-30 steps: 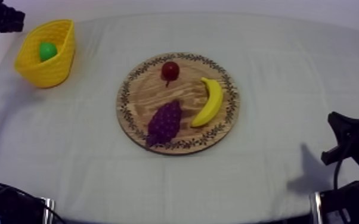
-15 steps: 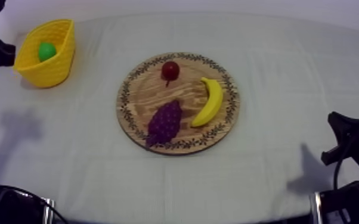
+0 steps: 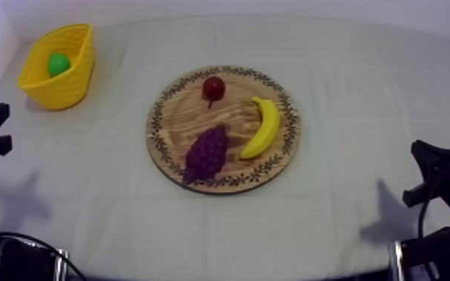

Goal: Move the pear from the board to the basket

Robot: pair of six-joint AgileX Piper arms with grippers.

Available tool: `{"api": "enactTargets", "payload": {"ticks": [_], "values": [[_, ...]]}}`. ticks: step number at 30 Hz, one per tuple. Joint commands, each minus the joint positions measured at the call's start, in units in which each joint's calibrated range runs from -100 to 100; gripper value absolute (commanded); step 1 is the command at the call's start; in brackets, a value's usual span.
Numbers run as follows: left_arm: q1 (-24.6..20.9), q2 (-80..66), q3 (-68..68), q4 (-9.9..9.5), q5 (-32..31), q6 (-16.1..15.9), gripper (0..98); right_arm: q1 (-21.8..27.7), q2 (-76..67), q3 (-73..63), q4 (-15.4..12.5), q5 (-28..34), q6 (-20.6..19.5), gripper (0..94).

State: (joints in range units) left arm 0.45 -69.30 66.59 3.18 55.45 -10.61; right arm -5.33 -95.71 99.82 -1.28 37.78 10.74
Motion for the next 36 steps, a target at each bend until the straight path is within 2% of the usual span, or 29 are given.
{"api": "enactTargets", "payload": {"ticks": [1, 4, 10, 18, 36], "values": [[0.04, -6.83, 3.74, 0.1, -0.54, 0.17, 0.2, -0.03, -0.04, -0.05, -0.01, 0.04, -0.02, 0.4], [-0.14, -11.38, 6.96, 0.04, -2.58, 1.3, 0.1, -0.03, -0.04, -0.05, -0.01, 0.04, -0.02, 0.4], [-0.94, -19.57, 15.28, -0.96, -7.0, 6.37, 0.0, -0.03, -0.04, -0.05, -0.01, 0.04, -0.06, 0.4], [-2.53, -27.2, 24.5, -1.14, -8.62, 9.45, 0.0, -0.03, -0.04, -0.05, -0.01, 0.04, -0.07, 0.4], [-3.16, -30.44, 29.04, -1.44, -10.0, 10.42, 0.0, -0.03, -0.04, -0.05, -0.01, 0.04, -0.02, 0.4]]}}
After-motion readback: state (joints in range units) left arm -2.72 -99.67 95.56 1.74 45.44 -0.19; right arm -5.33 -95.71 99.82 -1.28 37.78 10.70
